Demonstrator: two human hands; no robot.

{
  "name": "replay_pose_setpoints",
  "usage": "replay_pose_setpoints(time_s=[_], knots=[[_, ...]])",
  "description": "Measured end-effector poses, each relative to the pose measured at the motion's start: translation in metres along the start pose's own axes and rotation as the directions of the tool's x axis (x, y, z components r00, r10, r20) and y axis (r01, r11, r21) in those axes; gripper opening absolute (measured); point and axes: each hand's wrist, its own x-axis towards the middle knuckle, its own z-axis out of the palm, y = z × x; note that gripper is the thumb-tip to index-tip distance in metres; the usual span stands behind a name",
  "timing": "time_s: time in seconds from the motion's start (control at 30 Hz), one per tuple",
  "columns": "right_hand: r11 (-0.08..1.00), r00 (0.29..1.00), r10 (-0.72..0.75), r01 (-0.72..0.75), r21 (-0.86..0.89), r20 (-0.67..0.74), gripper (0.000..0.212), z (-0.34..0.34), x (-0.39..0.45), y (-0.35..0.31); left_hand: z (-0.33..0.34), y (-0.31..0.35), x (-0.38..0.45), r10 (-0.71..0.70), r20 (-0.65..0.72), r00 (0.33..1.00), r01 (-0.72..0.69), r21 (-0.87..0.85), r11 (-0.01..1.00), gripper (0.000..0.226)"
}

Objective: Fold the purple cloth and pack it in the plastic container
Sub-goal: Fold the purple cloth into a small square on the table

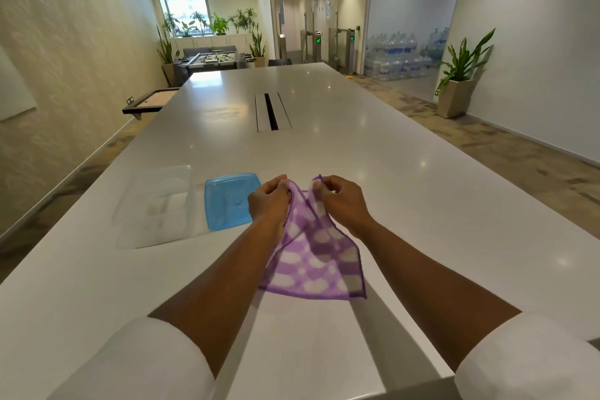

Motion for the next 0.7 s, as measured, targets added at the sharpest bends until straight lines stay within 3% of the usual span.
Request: replay_pose_setpoints(time_s=[0.1, 0.2, 0.37, 0.7], knots=[[0.998, 0.996, -0.051, 0.048, -0.045, -0.075, 0.025, 0.004, 0.002, -0.01, 0.0, 0.005, -0.002, 0.094, -0.036, 0.995, -0.094, 0.004, 0.996, 0.021], [0.997, 0.994, -0.076, 0.073, -0.033, -0.079, 0.023, 0.008, 0.003, -0.018, -0.001, 0.006, 0.0, 0.138, 0.035, 0.99, -0.14, 0.053, 0.989, 0.02], [0.99, 0.989, -0.139, 0.137, -0.031, -0.057, 0.021, 0.016, 0.002, -0.019, 0.0, 0.003, 0.0, 0.156, 0.147, 0.977, -0.175, 0.129, 0.976, 0.023], [0.99, 0.986, -0.116, 0.106, -0.091, -0.118, 0.026, 0.019, 0.003, -0.021, -0.001, 0.009, -0.003, 0.182, 0.126, 0.975, -0.2, 0.148, 0.969, 0.026]])
